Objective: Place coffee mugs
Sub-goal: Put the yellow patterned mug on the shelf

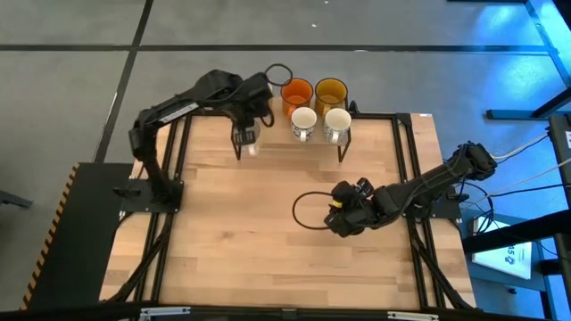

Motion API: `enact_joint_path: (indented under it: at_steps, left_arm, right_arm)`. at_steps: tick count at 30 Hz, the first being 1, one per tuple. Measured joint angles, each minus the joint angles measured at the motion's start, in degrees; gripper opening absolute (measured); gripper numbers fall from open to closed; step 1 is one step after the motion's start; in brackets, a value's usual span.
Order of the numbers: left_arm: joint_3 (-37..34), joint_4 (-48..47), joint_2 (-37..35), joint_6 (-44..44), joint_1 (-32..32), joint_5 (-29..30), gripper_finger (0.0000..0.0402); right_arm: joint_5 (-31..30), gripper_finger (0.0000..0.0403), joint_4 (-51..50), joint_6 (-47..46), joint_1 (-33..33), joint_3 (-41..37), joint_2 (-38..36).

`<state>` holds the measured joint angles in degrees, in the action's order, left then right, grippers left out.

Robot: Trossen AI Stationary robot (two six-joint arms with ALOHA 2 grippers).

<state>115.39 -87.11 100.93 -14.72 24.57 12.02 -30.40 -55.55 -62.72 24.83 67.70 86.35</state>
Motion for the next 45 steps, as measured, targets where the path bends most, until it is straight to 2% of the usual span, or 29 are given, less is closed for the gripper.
enact_joint_path:
  at_steps: [13,21,29,36,40,45]
  left_arm:
    - [0.1,2.5,3.8,-5.7,5.5,-1.2,0.0021]
    - [-0.8,4.3,3.8,-9.4,6.3,-2.7,0.0023]
    - [-2.6,7.6,3.5,-9.6,6.3,-2.7,0.0026]
    - [-2.9,10.1,3.8,-10.4,6.0,-4.0,0.0066]
    - [-2.9,10.5,3.8,-10.5,6.0,-2.5,0.0093]
    - [-2.8,11.0,3.8,-10.5,6.0,-2.0,0.0105]
  right_arm:
    - [0.0,0.0225,0.2,-1.4,-0.5,0.0,0.0]
    - [0.0,0.0225,0.5,-1.5,-0.5,0.0,0.0]
    - [0.0,0.0225,0.5,-1.5,-0.5,0.0,0.0]
    - [0.0,0.0225,0.5,-1.5,-0.5,0.0,0.0]
    - [0.0,0.0225,0.5,-1.5,-0.5,0.0,0.0]
    - [0.0,0.0225,0.5,-1.5,-0.5,0.0,0.0]
